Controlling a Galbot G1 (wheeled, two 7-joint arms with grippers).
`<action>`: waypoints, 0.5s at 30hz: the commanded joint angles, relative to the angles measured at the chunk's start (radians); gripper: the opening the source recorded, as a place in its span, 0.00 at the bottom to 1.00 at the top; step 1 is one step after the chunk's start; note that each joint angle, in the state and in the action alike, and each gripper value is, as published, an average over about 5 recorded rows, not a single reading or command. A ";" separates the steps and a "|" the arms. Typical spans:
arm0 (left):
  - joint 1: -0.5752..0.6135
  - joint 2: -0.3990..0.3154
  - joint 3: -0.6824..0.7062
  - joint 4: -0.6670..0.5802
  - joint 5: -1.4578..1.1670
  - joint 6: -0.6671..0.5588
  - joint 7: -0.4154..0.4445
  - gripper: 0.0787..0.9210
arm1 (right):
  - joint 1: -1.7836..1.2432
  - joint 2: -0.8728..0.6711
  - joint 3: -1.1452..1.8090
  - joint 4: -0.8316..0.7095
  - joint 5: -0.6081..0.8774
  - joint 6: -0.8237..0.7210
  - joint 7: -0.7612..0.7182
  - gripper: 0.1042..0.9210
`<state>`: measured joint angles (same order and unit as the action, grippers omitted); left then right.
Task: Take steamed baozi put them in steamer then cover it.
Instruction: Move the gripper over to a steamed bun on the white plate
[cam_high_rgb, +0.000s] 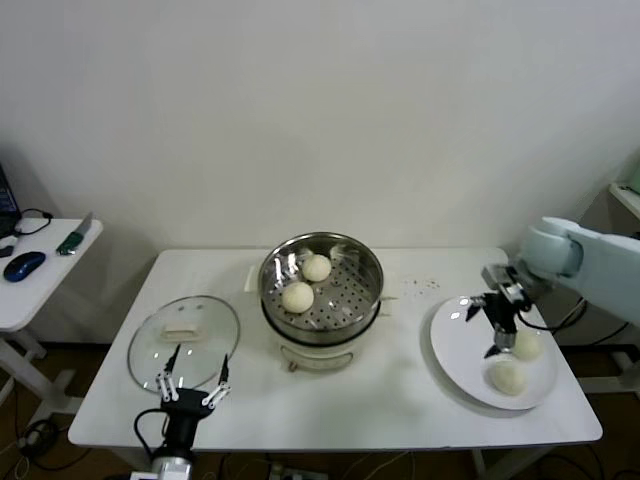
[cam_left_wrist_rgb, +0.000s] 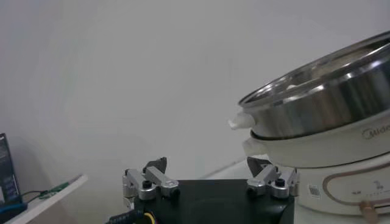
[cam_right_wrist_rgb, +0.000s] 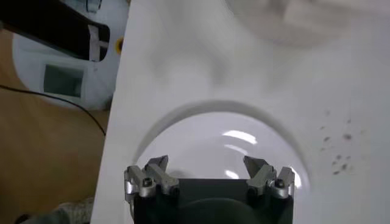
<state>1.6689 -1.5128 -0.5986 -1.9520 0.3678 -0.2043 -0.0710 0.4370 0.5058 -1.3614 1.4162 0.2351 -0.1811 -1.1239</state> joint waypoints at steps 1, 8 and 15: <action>0.005 -0.002 -0.002 0.006 0.001 0.001 0.000 0.88 | -0.397 -0.145 0.322 -0.030 -0.208 0.025 0.000 0.88; 0.008 -0.007 -0.001 0.019 0.004 -0.005 -0.001 0.88 | -0.429 -0.107 0.363 -0.089 -0.228 0.032 0.004 0.88; 0.011 -0.008 -0.004 0.024 0.005 -0.008 -0.002 0.88 | -0.428 -0.065 0.367 -0.132 -0.235 0.034 0.005 0.88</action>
<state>1.6789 -1.5209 -0.6015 -1.9316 0.3729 -0.2109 -0.0724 0.1136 0.4427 -1.0819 1.3307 0.0575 -0.1536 -1.1193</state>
